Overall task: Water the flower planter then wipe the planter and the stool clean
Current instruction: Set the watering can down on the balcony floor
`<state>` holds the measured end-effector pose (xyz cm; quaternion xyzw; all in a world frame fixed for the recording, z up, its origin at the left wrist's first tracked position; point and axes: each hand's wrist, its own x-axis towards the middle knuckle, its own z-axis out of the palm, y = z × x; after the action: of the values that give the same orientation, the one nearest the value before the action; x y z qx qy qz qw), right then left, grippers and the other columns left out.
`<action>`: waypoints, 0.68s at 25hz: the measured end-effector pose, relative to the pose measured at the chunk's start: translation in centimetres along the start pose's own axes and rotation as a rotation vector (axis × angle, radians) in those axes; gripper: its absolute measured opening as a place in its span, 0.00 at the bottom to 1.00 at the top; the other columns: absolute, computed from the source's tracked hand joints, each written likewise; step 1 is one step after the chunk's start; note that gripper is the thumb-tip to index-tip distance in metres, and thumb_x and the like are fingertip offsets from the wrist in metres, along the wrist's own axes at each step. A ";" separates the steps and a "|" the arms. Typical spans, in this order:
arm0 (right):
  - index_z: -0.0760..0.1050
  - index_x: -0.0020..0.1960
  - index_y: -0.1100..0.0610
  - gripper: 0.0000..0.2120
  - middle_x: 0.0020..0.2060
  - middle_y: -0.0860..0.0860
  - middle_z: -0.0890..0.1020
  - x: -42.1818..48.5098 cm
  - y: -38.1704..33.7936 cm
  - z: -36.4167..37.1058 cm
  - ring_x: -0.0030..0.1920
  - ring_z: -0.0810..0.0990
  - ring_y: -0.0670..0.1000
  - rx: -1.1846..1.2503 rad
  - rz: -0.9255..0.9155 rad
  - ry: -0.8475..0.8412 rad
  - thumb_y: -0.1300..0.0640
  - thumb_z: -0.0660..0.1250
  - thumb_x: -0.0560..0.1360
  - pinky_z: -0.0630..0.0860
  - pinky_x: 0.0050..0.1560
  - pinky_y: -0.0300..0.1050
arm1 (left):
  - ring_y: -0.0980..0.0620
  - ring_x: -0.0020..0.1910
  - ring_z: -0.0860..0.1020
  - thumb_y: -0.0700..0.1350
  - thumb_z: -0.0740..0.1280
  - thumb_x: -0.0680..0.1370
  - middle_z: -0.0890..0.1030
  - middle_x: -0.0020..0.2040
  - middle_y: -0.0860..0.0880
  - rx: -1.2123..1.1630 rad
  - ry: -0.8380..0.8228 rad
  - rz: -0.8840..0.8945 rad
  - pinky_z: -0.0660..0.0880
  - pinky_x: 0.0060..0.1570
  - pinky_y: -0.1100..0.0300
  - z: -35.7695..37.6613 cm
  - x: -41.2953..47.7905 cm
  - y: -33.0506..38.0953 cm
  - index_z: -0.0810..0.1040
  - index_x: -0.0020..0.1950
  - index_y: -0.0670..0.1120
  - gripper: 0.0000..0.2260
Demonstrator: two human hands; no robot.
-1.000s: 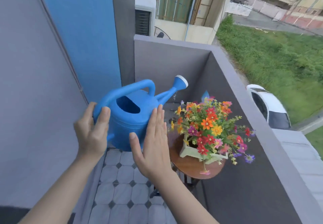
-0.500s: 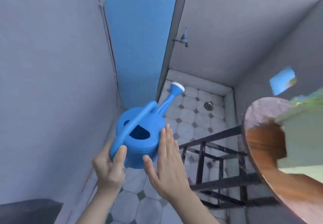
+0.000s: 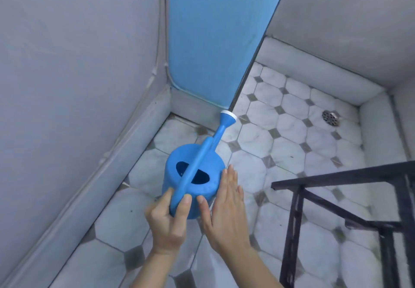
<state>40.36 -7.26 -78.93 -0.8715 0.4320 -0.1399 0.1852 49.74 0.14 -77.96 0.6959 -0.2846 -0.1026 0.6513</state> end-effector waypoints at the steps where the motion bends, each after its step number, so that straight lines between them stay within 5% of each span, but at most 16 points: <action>1: 0.50 0.76 0.61 0.37 0.76 0.57 0.56 0.0 0.7 1.5 0.75 0.49 0.48 -0.016 -0.004 0.007 0.34 0.42 0.79 0.36 0.73 0.35 | 0.52 0.22 0.64 0.61 0.59 0.76 0.66 0.25 0.47 0.006 0.011 0.015 0.62 0.23 0.58 0.2 -0.2 -1.6 0.64 0.30 0.48 0.22; 11: 0.51 0.76 0.63 0.36 0.75 0.59 0.58 -1.6 2.1 6.6 0.76 0.56 0.54 -0.138 -0.001 -0.101 0.36 0.41 0.80 0.50 0.75 0.46 | 0.60 0.28 0.66 0.59 0.55 0.78 0.65 0.30 0.55 0.087 0.048 0.088 0.63 0.29 0.70 -0.7 -3.1 -8.9 0.66 0.37 0.48 0.18; 13: 0.47 0.77 0.63 0.40 0.76 0.57 0.53 -1.8 0.8 4.5 0.76 0.52 0.55 -0.152 0.007 -0.178 0.34 0.37 0.78 0.52 0.74 0.50 | 0.65 0.37 0.70 0.61 0.54 0.78 0.69 0.37 0.56 0.153 0.024 -0.015 0.66 0.39 0.74 -1.3 -3.7 -7.4 0.68 0.43 0.49 0.17; 17: 0.34 0.73 0.58 0.40 0.75 0.51 0.38 -2.5 -4.1 -4.3 0.76 0.37 0.52 -0.060 0.002 -0.319 0.31 0.27 0.72 0.36 0.73 0.45 | 0.71 0.60 0.66 0.57 0.52 0.78 0.73 0.62 0.50 0.253 -0.087 -0.195 0.60 0.59 0.78 -3.2 -3.6 1.1 0.69 0.67 0.44 0.24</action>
<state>40.07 -3.82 -73.44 -0.8874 0.4018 0.0136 0.2256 48.14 4.77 -77.31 0.7917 -0.2545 -0.1586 0.5323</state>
